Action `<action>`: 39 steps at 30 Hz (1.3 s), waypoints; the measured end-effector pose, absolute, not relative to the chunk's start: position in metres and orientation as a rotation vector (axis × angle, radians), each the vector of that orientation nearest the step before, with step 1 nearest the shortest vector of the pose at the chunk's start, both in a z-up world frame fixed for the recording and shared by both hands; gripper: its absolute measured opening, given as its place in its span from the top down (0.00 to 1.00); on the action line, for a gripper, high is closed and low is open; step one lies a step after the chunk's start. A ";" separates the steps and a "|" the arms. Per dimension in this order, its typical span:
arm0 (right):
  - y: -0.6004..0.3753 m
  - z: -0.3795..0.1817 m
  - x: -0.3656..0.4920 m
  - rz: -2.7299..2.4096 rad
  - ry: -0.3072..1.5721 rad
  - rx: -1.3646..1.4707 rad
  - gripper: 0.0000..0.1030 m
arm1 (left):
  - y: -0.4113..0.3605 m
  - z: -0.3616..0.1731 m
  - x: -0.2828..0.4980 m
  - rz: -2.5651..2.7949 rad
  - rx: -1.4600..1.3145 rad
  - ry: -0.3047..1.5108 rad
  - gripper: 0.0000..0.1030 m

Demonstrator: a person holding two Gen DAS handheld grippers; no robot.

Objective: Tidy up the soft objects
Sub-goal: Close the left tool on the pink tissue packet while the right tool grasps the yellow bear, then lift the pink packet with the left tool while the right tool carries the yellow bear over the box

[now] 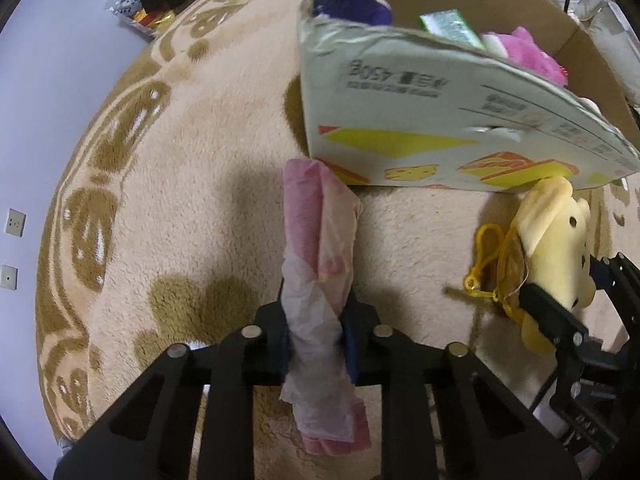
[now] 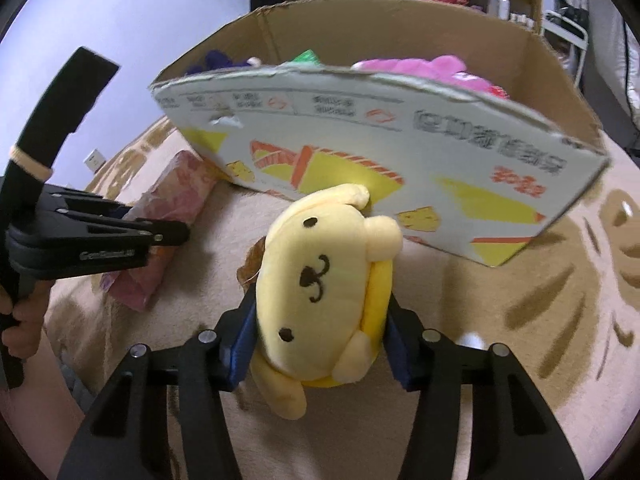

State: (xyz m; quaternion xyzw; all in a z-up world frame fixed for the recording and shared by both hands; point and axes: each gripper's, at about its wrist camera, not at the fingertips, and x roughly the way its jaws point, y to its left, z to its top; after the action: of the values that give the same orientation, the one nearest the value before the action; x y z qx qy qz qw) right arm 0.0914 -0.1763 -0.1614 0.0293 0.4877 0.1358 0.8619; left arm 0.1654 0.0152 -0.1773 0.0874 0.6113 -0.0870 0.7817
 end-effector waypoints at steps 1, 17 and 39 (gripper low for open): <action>-0.180 -0.160 0.090 0.274 1.018 0.065 0.44 | 0.016 -0.176 0.163 -0.195 0.187 1.315 0.84; -0.210 -0.124 0.063 0.172 0.941 0.101 0.44 | 0.019 -0.112 0.124 -0.185 0.141 1.128 0.85; -0.240 -0.020 0.042 0.201 0.711 0.080 0.44 | 0.000 0.015 0.090 -0.197 0.227 0.753 0.84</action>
State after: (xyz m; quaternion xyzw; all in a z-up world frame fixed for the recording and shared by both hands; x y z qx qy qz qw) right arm 0.0424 -0.2403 -0.0196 0.0389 0.3476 0.0980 0.9317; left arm 0.0900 0.0003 0.0154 0.1103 0.3664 -0.0957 0.9189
